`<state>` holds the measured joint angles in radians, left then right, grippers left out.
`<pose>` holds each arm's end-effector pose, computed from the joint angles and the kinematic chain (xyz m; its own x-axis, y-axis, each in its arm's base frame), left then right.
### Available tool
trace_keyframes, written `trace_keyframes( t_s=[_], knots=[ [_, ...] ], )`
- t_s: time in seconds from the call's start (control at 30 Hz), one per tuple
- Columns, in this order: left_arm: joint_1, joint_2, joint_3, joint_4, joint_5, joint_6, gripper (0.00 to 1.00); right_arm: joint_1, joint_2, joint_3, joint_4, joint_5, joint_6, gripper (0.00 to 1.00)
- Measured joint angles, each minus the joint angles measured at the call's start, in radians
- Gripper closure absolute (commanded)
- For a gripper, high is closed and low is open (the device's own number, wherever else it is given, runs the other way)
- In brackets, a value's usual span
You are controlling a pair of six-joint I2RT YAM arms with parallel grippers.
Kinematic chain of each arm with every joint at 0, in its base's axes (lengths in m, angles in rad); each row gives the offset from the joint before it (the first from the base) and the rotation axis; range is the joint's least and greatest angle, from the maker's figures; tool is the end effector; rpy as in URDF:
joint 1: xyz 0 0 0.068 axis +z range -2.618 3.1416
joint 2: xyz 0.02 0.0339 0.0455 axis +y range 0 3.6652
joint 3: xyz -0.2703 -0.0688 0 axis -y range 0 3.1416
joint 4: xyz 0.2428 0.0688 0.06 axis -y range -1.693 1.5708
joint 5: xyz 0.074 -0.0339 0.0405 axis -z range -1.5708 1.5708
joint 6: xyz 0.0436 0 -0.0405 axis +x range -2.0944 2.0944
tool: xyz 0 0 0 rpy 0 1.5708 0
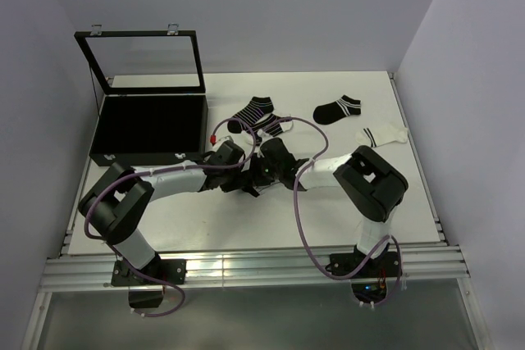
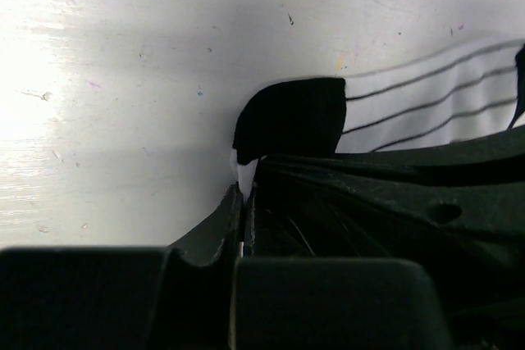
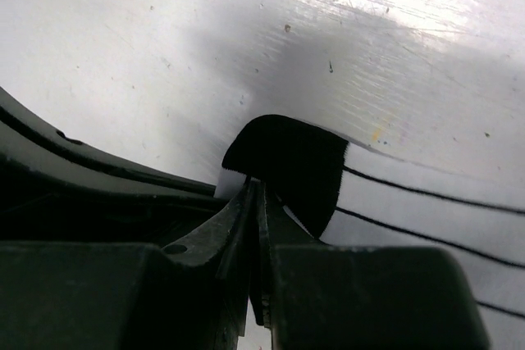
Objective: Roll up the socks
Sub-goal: Roll the sock at the center of the board.
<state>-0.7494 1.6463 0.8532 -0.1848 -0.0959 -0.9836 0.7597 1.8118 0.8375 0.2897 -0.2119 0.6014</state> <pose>0.2365 -0.2143 0.1548 -0.8683 -0.3240 -0.3757 -0.1515 0.8942 -0.4212 0.2553 0.2552 0.1351 -0.8258 -0.0215 -0.5635 -0.3932 0.7383 0.5480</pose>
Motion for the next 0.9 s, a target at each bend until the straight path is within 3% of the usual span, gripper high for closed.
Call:
trace_keyframes(
  t_s=[0.47, 0.9],
  knots=[
    [0.0, -0.013, 0.0, -0.015, -0.003, 0.022, 0.87, -0.008, 0.023, 0.016, 0.016, -0.037, 0.008, 0.87],
    [0.0, -0.085, -0.067, 0.035, -0.018, -0.04, 0.89, -0.007, 0.028, 0.021, 0.015, -0.065, 0.008, 0.87]
  ],
)
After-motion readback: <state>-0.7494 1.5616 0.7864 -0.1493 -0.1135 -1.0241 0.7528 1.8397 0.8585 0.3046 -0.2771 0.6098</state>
